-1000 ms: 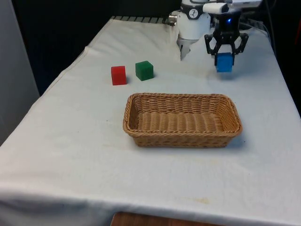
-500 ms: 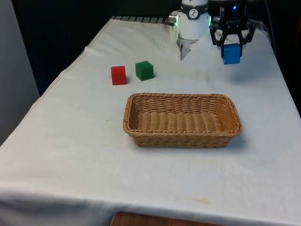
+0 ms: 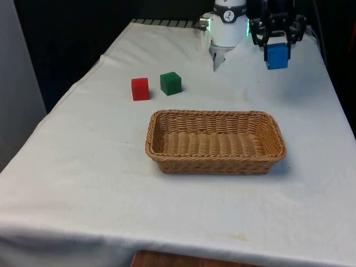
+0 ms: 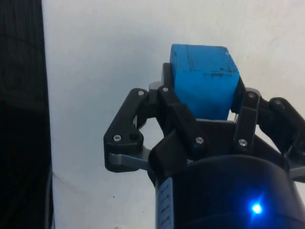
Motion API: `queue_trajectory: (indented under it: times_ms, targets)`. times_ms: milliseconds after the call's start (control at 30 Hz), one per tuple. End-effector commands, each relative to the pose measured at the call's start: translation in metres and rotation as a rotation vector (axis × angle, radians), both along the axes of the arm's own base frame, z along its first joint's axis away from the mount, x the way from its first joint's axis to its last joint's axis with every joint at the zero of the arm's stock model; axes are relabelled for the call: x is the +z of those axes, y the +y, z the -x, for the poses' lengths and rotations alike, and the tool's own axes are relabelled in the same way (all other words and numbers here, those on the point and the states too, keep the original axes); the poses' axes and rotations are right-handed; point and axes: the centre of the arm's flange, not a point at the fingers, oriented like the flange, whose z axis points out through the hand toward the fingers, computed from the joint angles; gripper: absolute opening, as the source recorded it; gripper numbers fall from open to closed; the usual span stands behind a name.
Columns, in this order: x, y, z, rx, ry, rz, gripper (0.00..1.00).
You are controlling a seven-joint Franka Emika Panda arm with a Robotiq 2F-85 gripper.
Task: Pick up exactly two blocks and place them into the basket.
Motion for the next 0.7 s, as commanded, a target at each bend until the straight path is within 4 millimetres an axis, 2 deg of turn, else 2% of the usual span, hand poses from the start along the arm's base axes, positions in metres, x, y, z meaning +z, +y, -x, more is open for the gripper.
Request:
queue_trajectory:
  times_ms: [0, 200, 300, 333, 467, 667]
  targets:
    - [0.001, 0.000, -0.003, 0.000, 0.000, 0.004, 0.00]
    - [0.007, -0.004, -0.029, -0.007, 0.007, 0.044, 0.00]
    - [0.008, -0.005, -0.038, -0.010, 0.007, 0.056, 0.00]
    - [0.009, -0.004, -0.035, -0.009, 0.003, 0.046, 0.00]
    - [0.010, -0.006, -0.054, -0.011, 0.008, 0.075, 0.00]
    - [0.010, -0.007, -0.070, -0.013, 0.007, 0.094, 0.00]
